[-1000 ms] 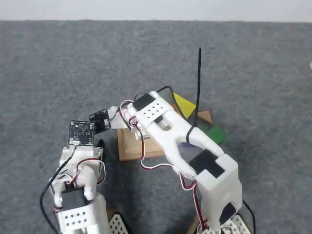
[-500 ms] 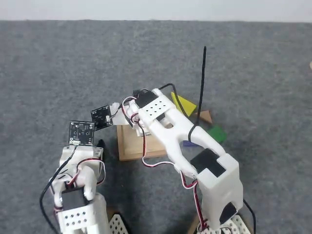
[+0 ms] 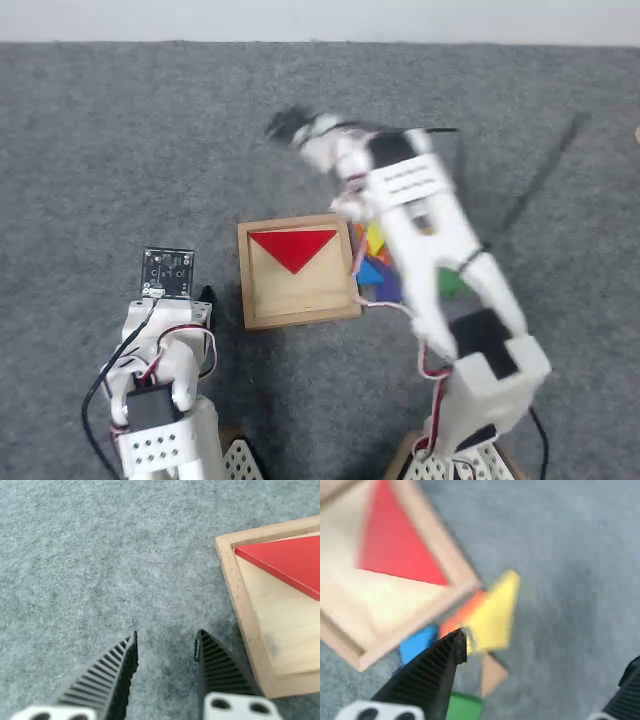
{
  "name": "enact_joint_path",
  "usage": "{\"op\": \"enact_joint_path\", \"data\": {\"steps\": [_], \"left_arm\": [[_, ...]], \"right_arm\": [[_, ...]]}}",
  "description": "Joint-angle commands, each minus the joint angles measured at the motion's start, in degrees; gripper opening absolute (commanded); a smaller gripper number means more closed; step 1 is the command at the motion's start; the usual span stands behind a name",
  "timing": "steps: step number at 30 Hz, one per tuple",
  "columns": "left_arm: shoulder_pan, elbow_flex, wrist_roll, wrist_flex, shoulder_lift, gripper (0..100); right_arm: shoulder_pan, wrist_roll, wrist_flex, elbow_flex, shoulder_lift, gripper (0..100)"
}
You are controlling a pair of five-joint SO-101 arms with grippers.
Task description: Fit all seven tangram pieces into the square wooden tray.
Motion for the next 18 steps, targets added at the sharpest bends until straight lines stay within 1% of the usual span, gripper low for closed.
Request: {"op": "enact_joint_path", "data": {"steps": [1, 5, 7, 12, 18], "left_arm": [[0.09, -0.48, 0.53, -1.32, -0.7, 19], [0.09, -0.48, 0.53, -1.32, -0.7, 19], [0.09, -0.48, 0.53, -1.32, -0.7, 19], [0.09, -0.48, 0.53, -1.32, -0.7, 19], [0.09, -0.48, 0.53, -1.32, -0.7, 19]], "right_arm": [[2.07, -5.71, -0.22, -1.49, -1.54, 45.2], [2.24, -17.14, -1.27, -3.16, 6.29, 45.2], [2.33, -21.63, -1.71, -5.01, 10.15, 45.2], [1.89, -22.51, -1.45, -9.23, 17.45, 45.2], [1.8, -27.08, -1.19, -15.38, 23.52, 45.2]]}}
